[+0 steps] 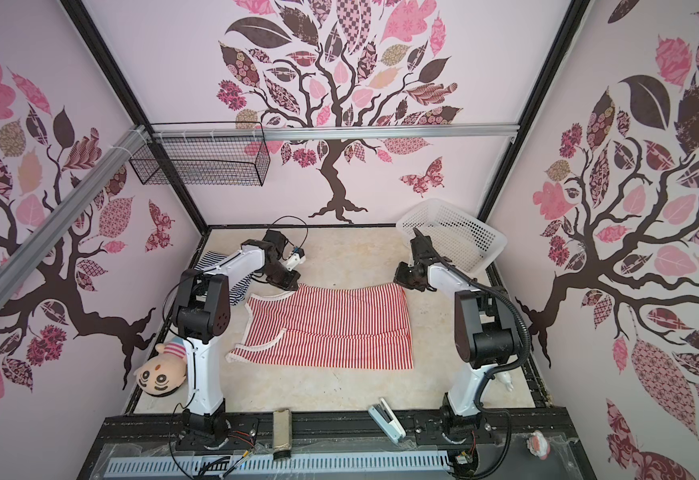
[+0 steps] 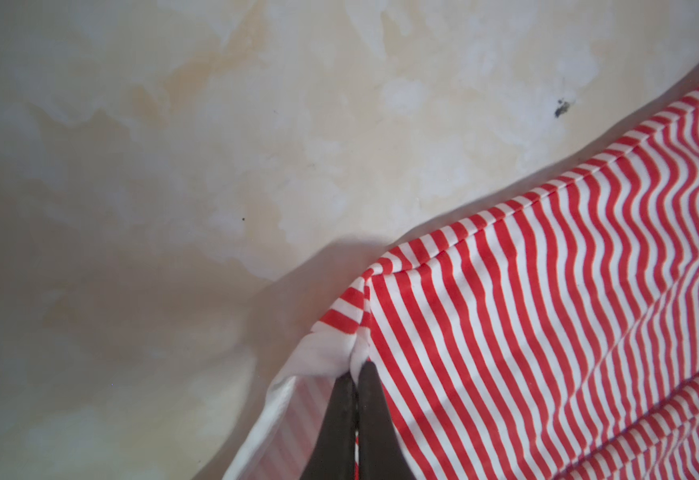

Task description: Fold and stack the tank tops

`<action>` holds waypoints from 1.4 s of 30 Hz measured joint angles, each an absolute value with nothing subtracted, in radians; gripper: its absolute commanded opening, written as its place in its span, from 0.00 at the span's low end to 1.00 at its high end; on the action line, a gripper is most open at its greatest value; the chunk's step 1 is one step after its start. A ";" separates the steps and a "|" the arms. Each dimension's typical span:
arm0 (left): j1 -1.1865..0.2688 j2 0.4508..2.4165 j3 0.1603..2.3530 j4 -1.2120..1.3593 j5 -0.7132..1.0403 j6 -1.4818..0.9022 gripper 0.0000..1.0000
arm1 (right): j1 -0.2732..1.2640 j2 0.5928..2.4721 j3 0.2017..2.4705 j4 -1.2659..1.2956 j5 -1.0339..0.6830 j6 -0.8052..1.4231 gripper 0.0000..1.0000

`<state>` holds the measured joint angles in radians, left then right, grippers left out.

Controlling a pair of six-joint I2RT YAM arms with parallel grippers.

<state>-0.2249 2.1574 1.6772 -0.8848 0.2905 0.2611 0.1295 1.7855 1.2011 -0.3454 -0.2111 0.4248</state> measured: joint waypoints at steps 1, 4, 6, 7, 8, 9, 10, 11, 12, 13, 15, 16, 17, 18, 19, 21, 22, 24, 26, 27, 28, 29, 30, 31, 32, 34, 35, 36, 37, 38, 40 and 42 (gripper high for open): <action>-0.225 2.157 1.677 -0.885 0.294 0.261 0.00 | 0.130 1.776 1.189 -0.343 -0.211 0.424 0.00; -0.225 2.151 1.669 -0.877 0.301 0.262 0.00 | 0.130 1.742 1.146 -0.341 -0.211 0.424 0.00; -0.225 2.128 1.645 -0.868 0.306 0.262 0.00 | 0.130 1.722 1.120 -0.338 -0.211 0.424 0.00; -0.225 2.116 1.632 -0.865 0.309 0.262 0.00 | 0.130 1.711 1.107 -0.336 -0.212 0.424 0.00; -0.225 2.101 1.617 -0.861 0.311 0.262 0.00 | 0.130 1.695 1.088 -0.333 -0.212 0.424 0.00; -0.225 2.083 1.601 -0.854 0.313 0.263 0.00 | 0.130 1.679 1.070 -0.332 -0.213 0.424 0.00; -0.225 2.067 1.585 -0.847 0.315 0.263 0.00 | 0.130 1.660 1.051 -0.332 -0.214 0.425 0.00; -0.225 2.046 1.566 -0.837 0.316 0.266 0.00 | 0.130 1.639 1.032 -0.330 -0.215 0.426 0.00; -0.225 2.024 1.543 -0.826 0.316 0.270 0.00 | 0.130 1.616 1.013 -0.330 -0.215 0.426 0.00; -0.225 2.006 1.524 -0.817 0.316 0.274 0.00 | 0.130 1.597 0.999 -0.329 -0.215 0.426 0.00; -0.225 1.969 1.483 -0.796 0.316 0.286 0.00 | 0.130 1.556 0.970 -0.327 -0.214 0.426 0.00; -0.225 1.951 1.462 -0.786 0.316 0.290 0.00 | 0.130 1.535 0.954 -0.324 -0.215 0.426 0.00; -0.225 1.933 1.440 -0.775 0.317 0.295 0.00 | 0.130 1.514 0.938 -0.323 -0.215 0.426 0.00; -0.225 1.918 1.418 -0.762 0.317 0.299 0.00 | 0.130 1.497 0.923 -0.322 -0.215 0.427 0.00; -0.225 1.899 1.392 -0.748 0.318 0.304 0.00 | 0.130 1.480 0.905 -0.321 -0.215 0.428 0.00; -0.225 1.864 1.342 -0.727 0.319 0.314 0.00 | 0.130 1.451 0.873 -0.315 -0.215 0.430 0.00; -0.225 1.841 1.309 -0.712 0.319 0.318 0.00 | 0.130 1.435 0.854 -0.315 -0.215 0.432 0.00; -0.225 1.800 1.260 -0.696 0.319 0.323 0.00 | 0.130 1.406 0.819 -0.316 -0.218 0.439 0.00; -0.225 1.755 1.215 -0.678 0.319 0.331 0.00 | 0.130 1.373 0.781 -0.310 -0.226 0.447 0.00; -0.225 1.735 1.196 -0.668 0.319 0.335 0.00 | 0.130 1.360 0.765 -0.309 -0.230 0.450 0.00; -0.225 1.715 1.174 -0.658 0.319 0.339 0.00 | 0.130 1.342 0.743 -0.307 -0.234 0.453 0.00; -0.225 1.697 1.155 -0.649 0.319 0.343 0.00 | 0.130 1.327 0.725 -0.304 -0.238 0.456 0.00; -0.225 1.682 1.139 -0.643 0.319 0.345 0.00 | 0.130 1.317 0.710 -0.303 -0.241 0.457 0.00; -0.225 1.670 1.124 -0.638 0.320 0.347 0.00 | 0.130 1.306 0.694 -0.303 -0.241 0.460 0.00; -0.225 1.662 1.109 -0.635 0.321 0.350 0.00 | 0.130 1.299 0.682 -0.303 -0.242 0.461 0.00; -0.225 1.652 1.082 -0.628 0.323 0.356 0.00 | 0.130 1.287 0.659 -0.301 -0.248 0.464 0.00; -0.225 1.650 1.067 -0.623 0.322 0.360 0.00 | 0.130 1.279 0.646 -0.298 -0.254 0.467 0.00; -0.225 1.649 1.053 -0.620 0.321 0.364 0.00 | 0.130 1.273 0.634 -0.296 -0.259 0.468 0.00; -0.225 1.648 1.037 -0.618 0.319 0.368 0.00 | 0.130 1.265 0.620 -0.294 -0.263 0.469 0.00; -0.225 1.647 1.021 -0.617 0.319 0.371 0.00 | 0.130 1.257 0.608 -0.294 -0.266 0.471 0.00; -0.225 1.642 0.994 -0.617 0.318 0.376 0.01 | 0.130 1.244 0.587 -0.292 -0.271 0.472 0.00; -0.225 1.632 0.969 -0.619 0.319 0.385 0.11 | 0.130 1.229 0.567 -0.291 -0.275 0.474 0.03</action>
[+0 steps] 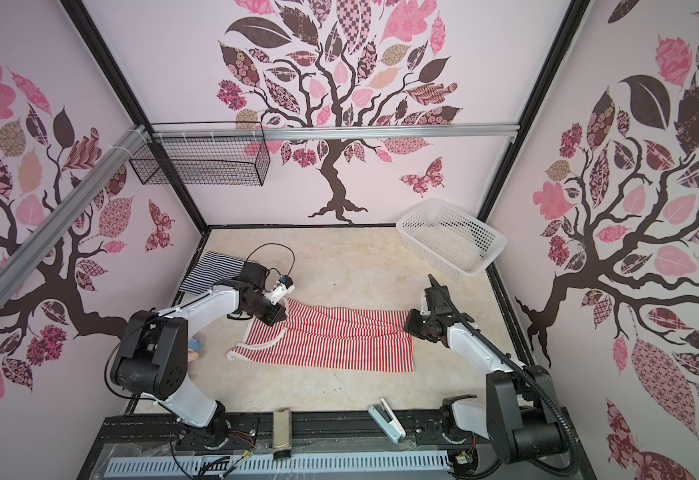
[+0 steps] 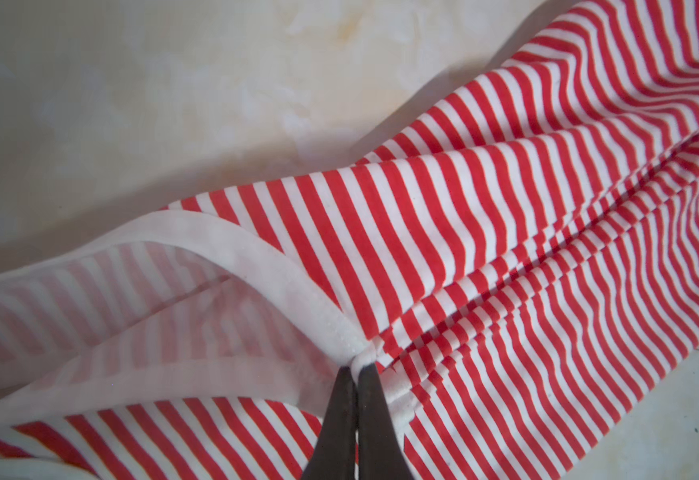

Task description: Fold and stack the tank tops

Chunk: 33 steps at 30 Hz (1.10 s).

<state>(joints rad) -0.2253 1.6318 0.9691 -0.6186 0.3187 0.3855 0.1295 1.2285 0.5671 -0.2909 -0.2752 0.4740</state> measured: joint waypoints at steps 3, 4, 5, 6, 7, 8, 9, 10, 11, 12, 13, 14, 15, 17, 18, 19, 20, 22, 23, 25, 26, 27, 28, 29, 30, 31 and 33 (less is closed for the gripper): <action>-0.229 1.615 0.947 -0.624 0.306 0.393 0.31 | 0.130 1.208 0.548 -0.294 -0.277 0.474 0.21; -0.229 1.609 0.943 -0.628 0.296 0.396 0.35 | 0.130 1.202 0.546 -0.298 -0.277 0.475 0.25; -0.229 1.601 0.937 -0.631 0.286 0.399 0.39 | 0.130 1.197 0.546 -0.300 -0.276 0.478 0.27; -0.229 1.594 0.934 -0.635 0.276 0.403 0.40 | 0.130 1.192 0.546 -0.302 -0.274 0.482 0.29; -0.229 1.583 0.930 -0.643 0.264 0.406 0.44 | 0.130 1.186 0.546 -0.305 -0.273 0.485 0.30; -0.229 1.567 0.925 -0.648 0.253 0.409 0.49 | 0.130 1.180 0.547 -0.311 -0.272 0.490 0.30; -0.229 1.548 0.919 -0.653 0.243 0.413 0.52 | 0.130 1.174 0.547 -0.317 -0.270 0.493 0.30; -0.229 1.522 0.912 -0.661 0.231 0.415 0.53 | 0.130 1.164 0.549 -0.327 -0.265 0.496 0.30; -0.229 1.491 0.903 -0.667 0.220 0.418 0.54 | 0.130 1.153 0.551 -0.333 -0.260 0.500 0.28; -0.229 1.460 0.899 -0.675 0.211 0.421 0.55 | 0.131 1.142 0.553 -0.337 -0.257 0.502 0.27; -0.229 1.432 0.899 -0.681 0.207 0.421 0.56 | 0.137 1.129 0.557 -0.340 -0.254 0.509 0.25; -0.229 1.406 0.899 -0.679 0.205 0.419 0.56 | 0.143 1.116 0.564 -0.342 -0.248 0.516 0.23; -0.230 1.388 0.902 -0.679 0.205 0.416 0.56 | 0.151 1.110 0.572 -0.343 -0.245 0.524 0.21; -0.237 1.382 0.919 -0.681 0.212 0.407 0.55 | 0.180 1.111 0.599 -0.336 -0.238 0.538 0.16; -0.247 1.394 0.936 -0.683 0.214 0.402 0.55 | 0.192 1.119 0.609 -0.332 -0.237 0.543 0.14; -0.264 1.419 0.962 -0.684 0.215 0.395 0.54 | 0.209 1.135 0.625 -0.326 -0.234 0.552 0.13; -0.284 1.450 0.989 -0.682 0.213 0.390 0.53 | 0.223 1.157 0.638 -0.316 -0.232 0.558 0.11; -0.327 1.522 1.042 -0.668 0.207 0.383 0.52 | 0.245 1.206 0.651 -0.290 -0.231 0.569 0.09; -0.346 1.562 1.064 -0.657 0.204 0.379 0.51 | 0.253 1.231 0.651 -0.276 -0.232 0.578 0.09; -0.373 1.635 1.097 -0.637 0.203 0.370 0.49 | 0.263 1.273 0.647 -0.259 -0.237 0.591 0.08; -0.380 1.673 1.114 -0.632 0.202 0.367 0.48 | 0.266 1.291 0.644 -0.252 -0.238 0.600 0.08; -0.381 1.705 1.127 -0.628 0.197 0.364 0.47 | 0.266 1.302 0.640 -0.244 -0.239 0.604 0.08; -0.381 1.742 1.140 -0.623 0.190 0.362 0.46 | 0.267 1.309 0.634 -0.237 -0.239 0.608 0.08; -0.380 1.771 1.149 -0.621 0.183 0.361 0.44 | 0.268 1.312 0.625 -0.229 -0.239 0.612 0.07; -0.379 1.788 1.151 -0.621 0.177 0.360 0.43 | 0.268 1.312 0.619 -0.227 -0.240 0.614 0.07; -0.377 1.803 1.151 -0.627 0.170 0.361 0.41 | 0.268 1.312 0.609 -0.222 -0.239 0.618 0.07; -0.377 1.805 1.143 -0.639 0.162 0.366 0.40 | 0.268 1.311 0.592 -0.216 -0.238 0.624 0.07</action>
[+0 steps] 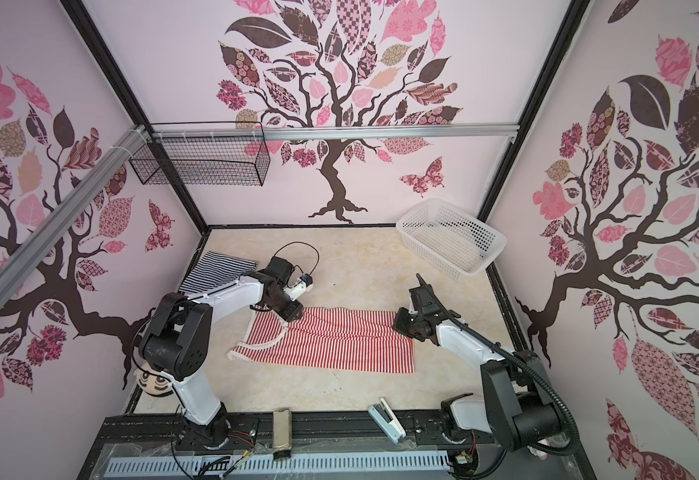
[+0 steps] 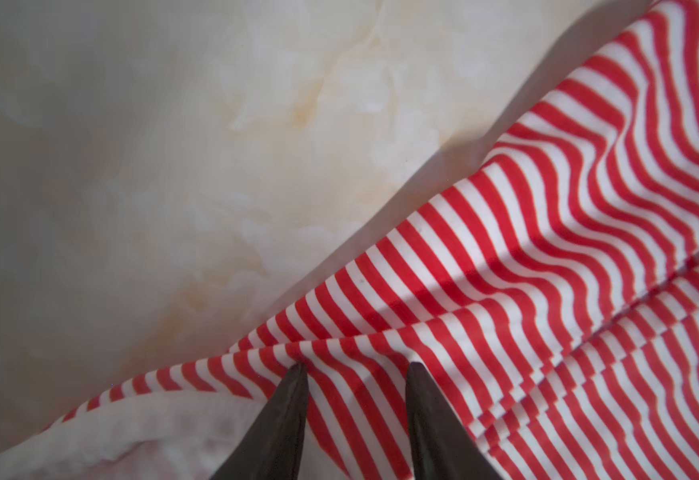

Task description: Fold and stack the tank tops

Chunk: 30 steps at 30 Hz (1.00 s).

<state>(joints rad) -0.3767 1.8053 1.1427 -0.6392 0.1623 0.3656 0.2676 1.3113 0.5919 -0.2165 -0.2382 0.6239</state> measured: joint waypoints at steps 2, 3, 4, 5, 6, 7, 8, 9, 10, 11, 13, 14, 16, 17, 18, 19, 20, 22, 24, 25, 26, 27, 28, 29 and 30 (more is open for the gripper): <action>-0.377 1.782 1.112 -0.641 0.160 0.373 0.38 | 0.268 1.308 0.567 -0.216 -0.235 0.627 0.08; -0.377 1.764 1.089 -0.643 0.159 0.377 0.37 | 0.268 1.307 0.556 -0.218 -0.233 0.628 0.08; -0.377 1.744 1.062 -0.648 0.159 0.383 0.37 | 0.268 1.307 0.546 -0.221 -0.230 0.629 0.08; -0.377 1.720 1.033 -0.656 0.158 0.389 0.37 | 0.267 1.307 0.539 -0.226 -0.226 0.629 0.08; -0.377 1.703 1.013 -0.662 0.158 0.392 0.36 | 0.268 1.307 0.535 -0.227 -0.224 0.630 0.08; -0.377 1.684 0.990 -0.668 0.157 0.395 0.36 | 0.268 1.307 0.530 -0.228 -0.220 0.630 0.08; -0.377 1.667 0.968 -0.671 0.157 0.396 0.36 | 0.268 1.307 0.527 -0.229 -0.216 0.632 0.08; -0.377 1.654 0.950 -0.675 0.157 0.398 0.37 | 0.268 1.307 0.524 -0.229 -0.212 0.633 0.08; -0.377 1.641 0.933 -0.678 0.157 0.400 0.38 | 0.268 1.307 0.522 -0.231 -0.205 0.634 0.08; -0.377 1.629 0.920 -0.680 0.155 0.401 0.40 | 0.268 1.308 0.522 -0.231 -0.200 0.636 0.09; -0.377 1.611 0.903 -0.686 0.140 0.400 0.45 | 0.269 1.310 0.522 -0.231 -0.193 0.640 0.09; -0.374 1.599 0.898 -0.686 0.130 0.400 0.50 | 0.270 1.313 0.522 -0.230 -0.190 0.644 0.09; -0.349 1.565 0.893 -0.689 0.112 0.397 0.57 | 0.272 1.322 0.522 -0.224 -0.189 0.648 0.09; -0.323 1.539 0.893 -0.691 0.100 0.397 0.62 | 0.273 1.323 0.522 -0.221 -0.188 0.649 0.10; -0.290 1.512 0.894 -0.693 0.088 0.398 0.65 | 0.273 1.324 0.522 -0.220 -0.188 0.651 0.10; -0.254 1.483 0.896 -0.693 0.070 0.401 0.66 | 0.273 1.325 0.522 -0.219 -0.189 0.652 0.10; -0.223 1.457 0.902 -0.693 0.043 0.406 0.72 | 0.273 1.326 0.522 -0.215 -0.188 0.653 0.10; -0.185 1.430 0.917 -0.687 -0.015 0.425 0.79 | 0.273 1.329 0.522 -0.208 -0.188 0.655 0.10; -0.177 1.423 0.928 -0.674 -0.062 0.445 0.79 | 0.273 1.332 0.522 -0.200 -0.187 0.655 0.10; -0.175 1.427 0.931 -0.667 -0.080 0.454 0.79 | 0.273 1.333 0.522 -0.196 -0.187 0.655 0.10; -0.172 1.435 0.937 -0.667 -0.094 0.464 0.79 | 0.273 1.335 0.522 -0.194 -0.187 0.655 0.10; -0.170 1.447 0.944 -0.667 -0.102 0.471 0.79 | 0.273 1.335 0.522 -0.193 -0.187 0.655 0.10; -0.167 1.467 0.957 -0.667 -0.110 0.476 0.79 | 0.273 1.335 0.522 -0.193 -0.187 0.655 0.10; -0.161 1.491 0.971 -0.667 -0.117 0.480 0.79 | 0.273 1.335 0.522 -0.193 -0.187 0.655 0.10; -0.154 1.513 0.982 -0.667 -0.122 0.484 0.79 | 0.273 1.335 0.522 -0.193 -0.187 0.655 0.10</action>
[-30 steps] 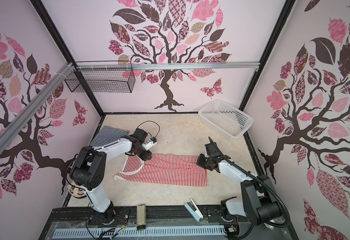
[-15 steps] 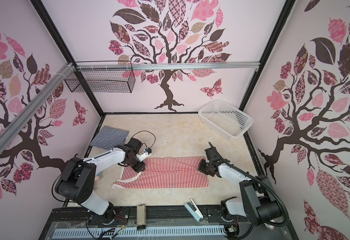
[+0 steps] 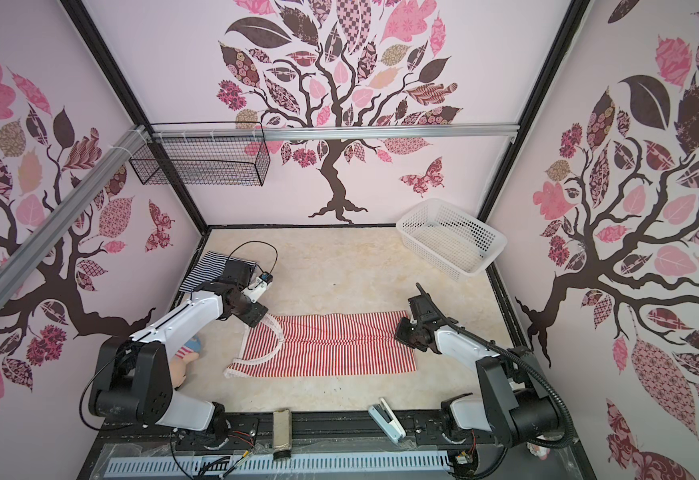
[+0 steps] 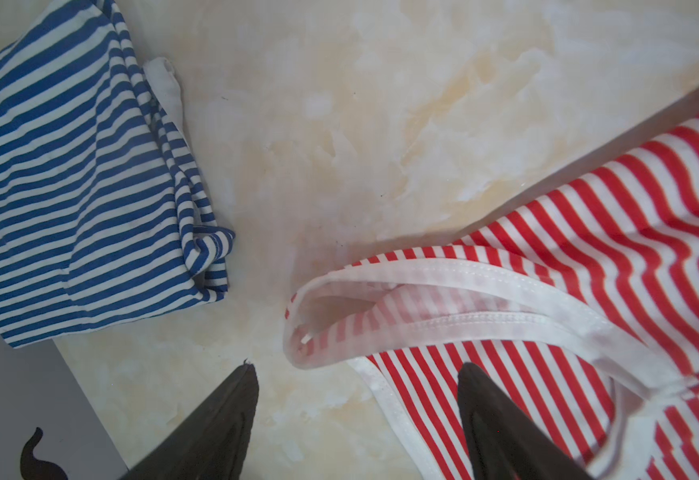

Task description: Fold and stack the tank tops

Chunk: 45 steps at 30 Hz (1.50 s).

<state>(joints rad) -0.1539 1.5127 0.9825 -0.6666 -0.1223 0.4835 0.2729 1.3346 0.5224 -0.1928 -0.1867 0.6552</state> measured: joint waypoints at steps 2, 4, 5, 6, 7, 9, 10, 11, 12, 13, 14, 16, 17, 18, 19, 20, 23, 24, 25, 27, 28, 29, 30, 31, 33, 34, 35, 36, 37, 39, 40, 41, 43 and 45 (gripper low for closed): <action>-0.138 1.554 1.003 -0.664 -0.130 0.488 0.79 | 0.273 1.334 0.522 -0.192 -0.187 0.656 0.10; -0.122 1.580 1.013 -0.662 -0.133 0.492 0.79 | 0.273 1.334 0.522 -0.192 -0.187 0.657 0.10; -0.116 1.588 1.015 -0.660 -0.135 0.493 0.79 | 0.273 1.334 0.521 -0.190 -0.187 0.658 0.09; -0.110 1.595 1.018 -0.659 -0.137 0.495 0.78 | 0.273 1.334 0.519 -0.185 -0.187 0.659 0.09; -0.105 1.600 1.021 -0.657 -0.139 0.495 0.77 | 0.273 1.333 0.516 -0.179 -0.187 0.659 0.09; -0.100 1.607 1.026 -0.656 -0.144 0.498 0.73 | 0.273 1.332 0.512 -0.175 -0.186 0.661 0.07; -0.099 1.609 1.027 -0.655 -0.147 0.498 0.70 | 0.273 1.331 0.511 -0.172 -0.186 0.663 0.06; -0.097 1.609 1.027 -0.654 -0.146 0.500 0.68 | 0.273 1.330 0.509 -0.170 -0.186 0.666 0.05; -0.094 1.609 1.027 -0.657 -0.145 0.501 0.64 | 0.273 1.328 0.507 -0.168 -0.184 0.670 0.04; -0.092 1.609 1.027 -0.659 -0.140 0.503 0.58 | 0.273 1.325 0.503 -0.163 -0.183 0.675 0.03; -0.088 1.609 1.027 -0.662 -0.133 0.500 0.51 | 0.273 1.321 0.498 -0.159 -0.181 0.678 0.03; -0.074 1.609 1.028 -0.672 -0.122 0.506 0.28 | 0.274 1.313 0.490 -0.150 -0.178 0.686 0.02; -0.068 1.609 1.028 -0.676 -0.119 0.508 0.18 | 0.274 1.310 0.487 -0.149 -0.178 0.690 0.02; -0.063 1.608 1.028 -0.681 -0.113 0.513 0.09 | 0.274 1.306 0.483 -0.146 -0.176 0.693 0.01; -0.058 1.608 1.028 -0.687 -0.110 0.519 0.01 | 0.274 1.302 0.480 -0.146 -0.175 0.696 0.01; -0.056 1.606 1.028 -0.693 -0.105 0.519 0.00 | 0.274 1.299 0.477 -0.146 -0.175 0.698 0.01; -0.054 1.588 1.028 -0.710 -0.092 0.527 0.00 | 0.274 1.292 0.472 -0.145 -0.173 0.704 0.00; -0.052 1.573 1.026 -0.712 -0.087 0.527 0.00 | 0.274 1.289 0.470 -0.146 -0.171 0.705 0.00; -0.051 1.554 1.026 -0.715 -0.084 0.528 0.00 | 0.274 1.284 0.466 -0.147 -0.170 0.708 0.00; -0.041 1.505 1.017 -0.710 -0.079 0.529 0.00 | 0.274 1.274 0.459 -0.149 -0.168 0.711 0.00; -0.034 1.474 1.008 -0.707 -0.077 0.532 0.00 | 0.274 1.269 0.455 -0.150 -0.167 0.712 0.00; -0.029 1.448 0.998 -0.704 -0.077 0.535 0.00 | 0.274 1.265 0.451 -0.149 -0.167 0.715 0.00; -0.023 1.419 0.983 -0.698 -0.078 0.541 0.00 | 0.274 1.261 0.449 -0.149 -0.167 0.717 0.00; -0.020 1.397 0.968 -0.694 -0.078 0.548 0.00 | 0.274 1.259 0.447 -0.149 -0.166 0.719 0.00; -0.017 1.358 0.928 -0.682 -0.082 0.559 0.00 | 0.274 1.257 0.446 -0.149 -0.165 0.723 0.00; -0.016 1.343 0.904 -0.677 -0.084 0.566 0.00 | 0.274 1.257 0.445 -0.149 -0.164 0.727 0.00; -0.015 1.331 0.882 -0.672 -0.085 0.574 0.00 | 0.274 1.257 0.445 -0.149 -0.164 0.729 0.00; -0.012 1.320 0.857 -0.665 -0.086 0.578 0.01 | 0.274 1.257 0.445 -0.149 -0.164 0.732 0.00; -0.009 1.310 0.832 -0.658 -0.088 0.587 0.03 | 0.274 1.257 0.445 -0.149 -0.164 0.735 0.00; -0.004 1.302 0.794 -0.646 -0.093 0.599 0.05 | 0.274 1.257 0.445 -0.149 -0.163 0.738 0.00; -0.004 1.303 0.782 -0.641 -0.095 0.605 0.06 | 0.274 1.257 0.445 -0.149 -0.163 0.738 0.00; -0.003 1.305 0.774 -0.638 -0.097 0.608 0.08 | 0.274 1.257 0.445 -0.149 -0.163 0.738 0.00; -0.003 1.308 0.761 -0.625 -0.102 0.617 0.13 | 0.274 1.257 0.446 -0.150 -0.162 0.738 0.00; -0.003 1.313 0.748 -0.603 -0.114 0.627 0.27 | 0.274 1.255 0.446 -0.154 -0.158 0.738 0.00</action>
